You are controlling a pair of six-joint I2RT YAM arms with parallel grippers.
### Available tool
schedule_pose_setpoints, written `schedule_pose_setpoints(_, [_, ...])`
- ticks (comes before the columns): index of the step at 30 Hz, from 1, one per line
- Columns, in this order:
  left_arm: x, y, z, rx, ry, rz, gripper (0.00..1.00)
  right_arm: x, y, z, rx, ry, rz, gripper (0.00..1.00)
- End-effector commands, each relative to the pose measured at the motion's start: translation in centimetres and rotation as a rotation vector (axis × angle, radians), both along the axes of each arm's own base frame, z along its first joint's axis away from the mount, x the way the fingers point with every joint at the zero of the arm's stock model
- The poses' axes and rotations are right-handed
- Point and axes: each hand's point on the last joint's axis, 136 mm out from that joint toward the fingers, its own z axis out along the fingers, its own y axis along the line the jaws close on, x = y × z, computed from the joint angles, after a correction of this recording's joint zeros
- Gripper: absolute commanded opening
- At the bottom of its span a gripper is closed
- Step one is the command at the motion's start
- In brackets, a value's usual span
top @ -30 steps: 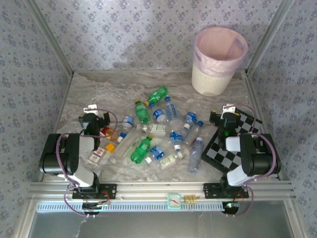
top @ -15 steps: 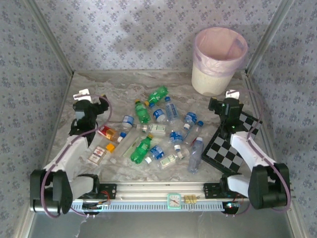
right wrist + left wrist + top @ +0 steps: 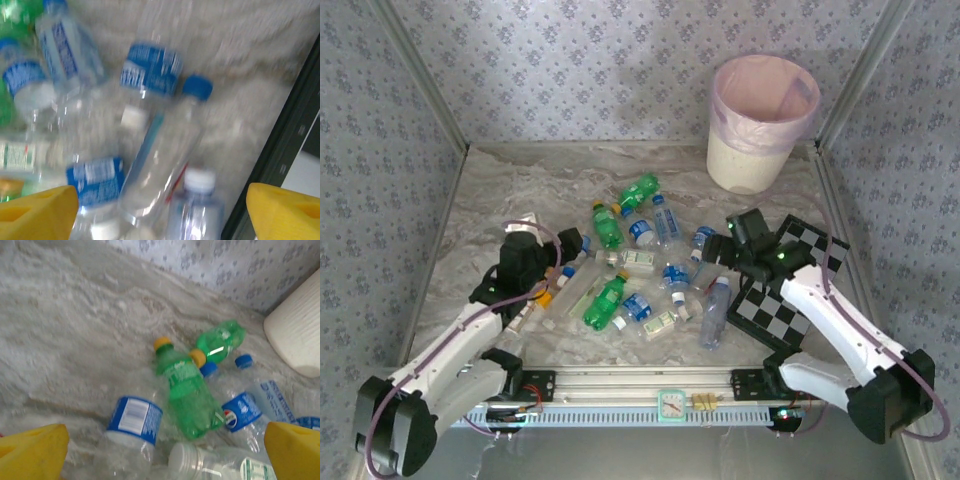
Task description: Put the plastic bottles in the bin
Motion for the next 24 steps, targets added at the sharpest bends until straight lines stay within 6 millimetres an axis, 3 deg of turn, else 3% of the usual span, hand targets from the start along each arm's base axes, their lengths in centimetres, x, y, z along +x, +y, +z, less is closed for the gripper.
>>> schedule_pose_setpoints(1, [0.7,-0.9,0.8,-0.046,-0.014,-0.011,1.00,-5.0,-0.5,-2.0,-0.006,0.160,-0.088,0.87])
schedule_pose_setpoints(7, [2.7,-2.2,1.6,0.005,-0.035,-0.060,1.00,-8.5,0.2,-4.8,-0.046,0.241,-0.116,0.80])
schedule_pose_setpoints(13, [3.3,-3.1,-0.1,0.009,0.022,-0.086,1.00,-10.1,1.3,-7.5,-0.137,0.312,-0.097,0.76])
schedule_pose_setpoints(18, [2.4,-2.3,-1.7,-0.007,0.053,-0.054,1.00,-10.8,2.2,-8.8,-0.181,0.342,-0.076,0.71])
schedule_pose_setpoints(24, [2.1,-0.6,-1.6,0.030,0.042,0.025,1.00,-11.8,1.5,-10.2,-0.220,0.376,-0.093,0.67])
